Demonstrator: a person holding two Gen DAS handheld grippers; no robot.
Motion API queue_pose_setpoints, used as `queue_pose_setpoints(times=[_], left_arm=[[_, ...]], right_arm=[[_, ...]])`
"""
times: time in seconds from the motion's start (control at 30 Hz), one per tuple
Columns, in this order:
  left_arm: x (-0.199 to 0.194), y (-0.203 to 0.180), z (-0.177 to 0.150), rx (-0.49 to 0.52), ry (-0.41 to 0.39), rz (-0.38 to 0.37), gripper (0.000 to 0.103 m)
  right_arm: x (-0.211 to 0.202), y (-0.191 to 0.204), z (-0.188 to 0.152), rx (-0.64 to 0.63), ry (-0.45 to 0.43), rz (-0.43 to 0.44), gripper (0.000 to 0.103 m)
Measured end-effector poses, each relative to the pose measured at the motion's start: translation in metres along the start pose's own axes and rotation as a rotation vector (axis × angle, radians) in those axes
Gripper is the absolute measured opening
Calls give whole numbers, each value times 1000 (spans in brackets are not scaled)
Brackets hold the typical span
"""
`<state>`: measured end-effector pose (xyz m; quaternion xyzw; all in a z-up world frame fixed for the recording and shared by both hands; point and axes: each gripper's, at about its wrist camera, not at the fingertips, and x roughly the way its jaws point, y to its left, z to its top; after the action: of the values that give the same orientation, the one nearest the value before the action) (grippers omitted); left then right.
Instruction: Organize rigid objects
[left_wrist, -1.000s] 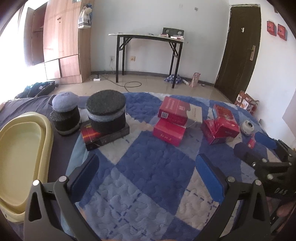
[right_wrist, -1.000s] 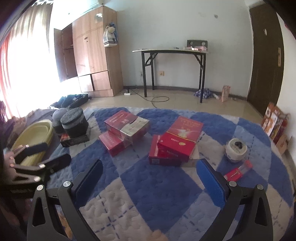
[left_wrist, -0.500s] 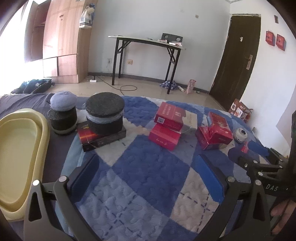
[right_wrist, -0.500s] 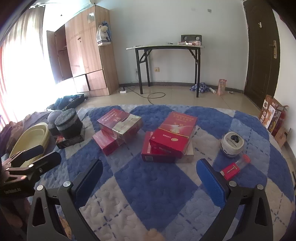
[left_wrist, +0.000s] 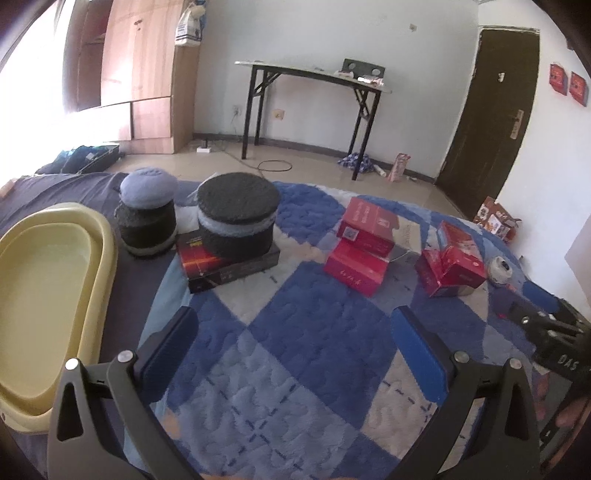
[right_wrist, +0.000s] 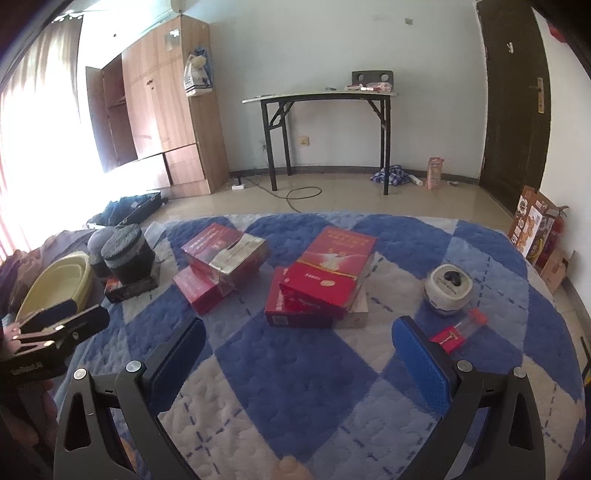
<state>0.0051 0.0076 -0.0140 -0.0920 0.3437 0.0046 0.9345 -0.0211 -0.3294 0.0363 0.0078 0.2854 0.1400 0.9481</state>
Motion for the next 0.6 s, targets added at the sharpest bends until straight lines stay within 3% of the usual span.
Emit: queue_pose_setpoints(times=[0.23, 0.6], left_arm=[[3, 0, -1, 7, 2, 65, 103], [4, -2, -1, 16, 7, 75, 103]], right_arm=[[1, -4, 0, 6, 3, -7, 103], [6, -10, 0, 11, 20, -27, 103]])
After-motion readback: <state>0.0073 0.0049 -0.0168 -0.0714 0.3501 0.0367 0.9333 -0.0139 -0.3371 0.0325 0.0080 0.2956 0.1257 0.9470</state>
